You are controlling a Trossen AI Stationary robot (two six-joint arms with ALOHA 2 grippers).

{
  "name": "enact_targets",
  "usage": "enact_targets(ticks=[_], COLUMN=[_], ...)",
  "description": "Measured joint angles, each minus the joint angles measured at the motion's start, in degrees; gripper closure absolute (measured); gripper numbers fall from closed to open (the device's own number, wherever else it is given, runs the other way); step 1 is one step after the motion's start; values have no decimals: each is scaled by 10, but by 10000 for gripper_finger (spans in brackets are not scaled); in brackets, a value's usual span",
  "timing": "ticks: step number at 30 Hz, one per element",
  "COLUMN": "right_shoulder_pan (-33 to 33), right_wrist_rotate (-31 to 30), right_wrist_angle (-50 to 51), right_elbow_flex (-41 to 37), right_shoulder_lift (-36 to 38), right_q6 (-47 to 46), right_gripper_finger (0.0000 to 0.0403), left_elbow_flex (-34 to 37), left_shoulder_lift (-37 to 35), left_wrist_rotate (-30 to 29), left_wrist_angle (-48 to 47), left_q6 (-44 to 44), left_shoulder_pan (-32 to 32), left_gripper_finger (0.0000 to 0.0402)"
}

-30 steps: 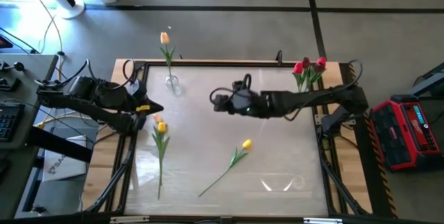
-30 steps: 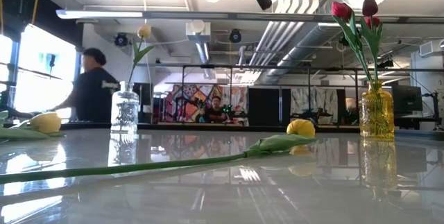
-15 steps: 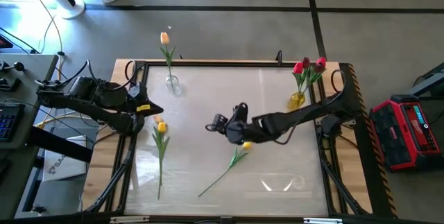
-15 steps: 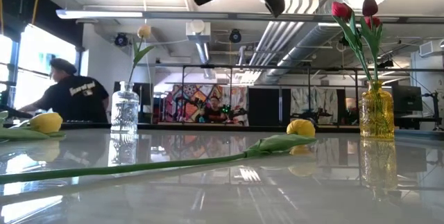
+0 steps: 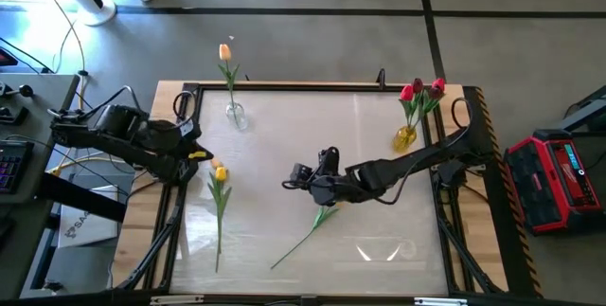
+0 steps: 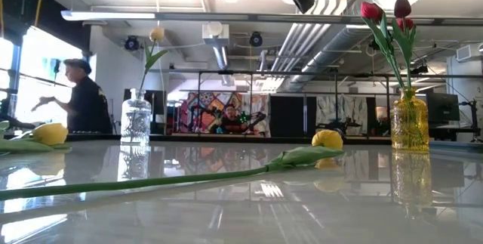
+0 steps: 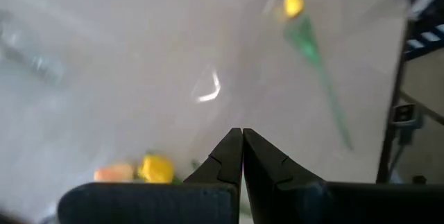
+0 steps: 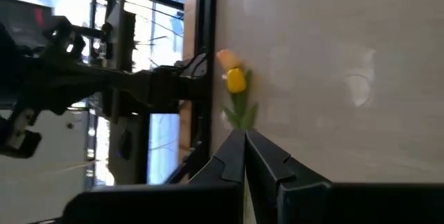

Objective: Sort flowers into vase by color
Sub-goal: Put the light pink tulip into the transparent vase

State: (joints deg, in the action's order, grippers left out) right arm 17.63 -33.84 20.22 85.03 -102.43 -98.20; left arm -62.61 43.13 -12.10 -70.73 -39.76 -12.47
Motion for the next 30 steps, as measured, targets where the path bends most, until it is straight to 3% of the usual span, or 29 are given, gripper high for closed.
enact_targets(ticks=[4, 7, 13, 17, 22, 30], right_shoulder_pan=[-5, -18, -69, -100, -116, -111], right_wrist_rotate=[21, 74, 206, 256, 310, 312], right_wrist_angle=[23, 11, -175, -276, -260, -127], right_elbow_flex=[0, 0, 0, 11, 107, 305], right_shoulder_lift=[-5, -28, -109, -178, -263, -373], right_q6=[28, 64, 164, 193, 233, 292], right_gripper_finger=[402, 402, 396, 393, 394, 394], left_elbow_flex=[0, 0, 0, 0, 0, 0], left_shoulder_lift=[4, 3, 3, 3, 3, 3], left_wrist_rotate=[0, 4, 12, 15, 22, 41], left_wrist_angle=[-21, -21, -18, -18, -20, -76], left_q6=[-53, -72, -87, -88, -81, -66], left_shoulder_pan=[0, 0, 0, 0, 0, 0], left_gripper_finger=[401, 398, 390, 389, 389, 389])
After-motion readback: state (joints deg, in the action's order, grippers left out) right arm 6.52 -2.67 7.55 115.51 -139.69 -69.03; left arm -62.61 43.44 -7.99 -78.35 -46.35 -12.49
